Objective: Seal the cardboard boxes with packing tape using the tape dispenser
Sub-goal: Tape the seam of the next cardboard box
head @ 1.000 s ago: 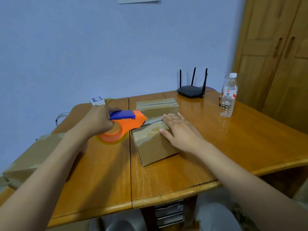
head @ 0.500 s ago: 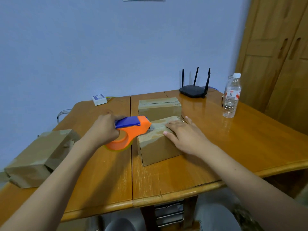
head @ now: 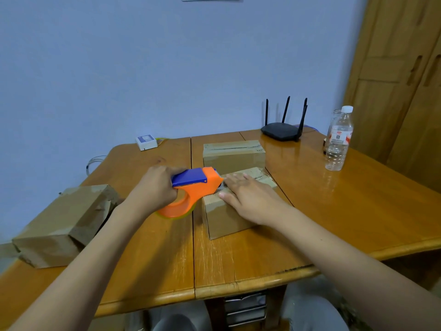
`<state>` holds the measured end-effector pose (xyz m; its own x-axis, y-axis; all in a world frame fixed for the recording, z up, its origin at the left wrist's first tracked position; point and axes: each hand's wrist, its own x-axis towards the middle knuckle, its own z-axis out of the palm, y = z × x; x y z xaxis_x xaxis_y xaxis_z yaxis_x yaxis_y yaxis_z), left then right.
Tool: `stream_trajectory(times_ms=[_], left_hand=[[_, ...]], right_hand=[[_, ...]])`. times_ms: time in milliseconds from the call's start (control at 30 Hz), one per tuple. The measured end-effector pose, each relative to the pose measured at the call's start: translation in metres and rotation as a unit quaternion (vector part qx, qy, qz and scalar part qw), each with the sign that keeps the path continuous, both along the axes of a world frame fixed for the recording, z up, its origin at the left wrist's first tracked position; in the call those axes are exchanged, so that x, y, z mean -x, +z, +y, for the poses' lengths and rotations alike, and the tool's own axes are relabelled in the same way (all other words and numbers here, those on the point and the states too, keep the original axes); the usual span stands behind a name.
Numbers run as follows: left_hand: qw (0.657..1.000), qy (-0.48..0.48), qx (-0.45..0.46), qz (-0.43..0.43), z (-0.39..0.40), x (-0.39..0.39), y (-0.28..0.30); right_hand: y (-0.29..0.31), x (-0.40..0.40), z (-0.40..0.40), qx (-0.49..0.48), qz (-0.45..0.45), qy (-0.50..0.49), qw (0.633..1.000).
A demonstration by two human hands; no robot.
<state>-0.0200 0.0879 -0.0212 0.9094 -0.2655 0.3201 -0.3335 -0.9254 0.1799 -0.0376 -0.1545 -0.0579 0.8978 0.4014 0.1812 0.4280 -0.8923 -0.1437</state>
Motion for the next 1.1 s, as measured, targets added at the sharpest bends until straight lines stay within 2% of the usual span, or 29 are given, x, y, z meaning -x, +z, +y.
stream_trajectory(times_ms=[233, 367, 433, 567, 667, 933, 1000, 1100], left_hand=[[1.000, 0.007, -0.015, 0.004, -0.001, -0.002, 0.000], [1.000, 0.008, -0.020, 0.002, -0.001, -0.006, -0.001], [1.000, 0.011, -0.019, 0.004, -0.001, -0.007, -0.001], [1.000, 0.004, -0.012, 0.004, 0.000, -0.007, -0.003], [1.000, 0.001, -0.012, -0.003, 0.000, -0.006, -0.003], [1.000, 0.003, -0.023, 0.004, 0.001, -0.007, -0.002], [1.000, 0.006, -0.022, 0.001, 0.003, -0.008, -0.003], [1.000, 0.002, -0.023, 0.005, 0.002, -0.009, -0.002]], right_hand=[[0.005, -0.012, -0.011, -0.009, 0.007, -0.013, 1.000], [-0.003, -0.014, -0.032, 0.027, -0.006, -0.067, 0.997], [-0.010, -0.013, -0.040, 0.008, 0.005, -0.082, 0.997], [-0.011, -0.019, -0.040, 0.008, -0.009, -0.073, 0.997], [-0.006, -0.013, -0.040, 0.006, 0.015, -0.067, 0.998], [-0.003, -0.008, -0.042, 0.048, 0.023, -0.101, 0.993], [0.005, -0.014, -0.041, 0.072, 0.007, -0.090, 0.993], [0.009, -0.019, -0.035, 0.054, 0.003, -0.049, 0.997]])
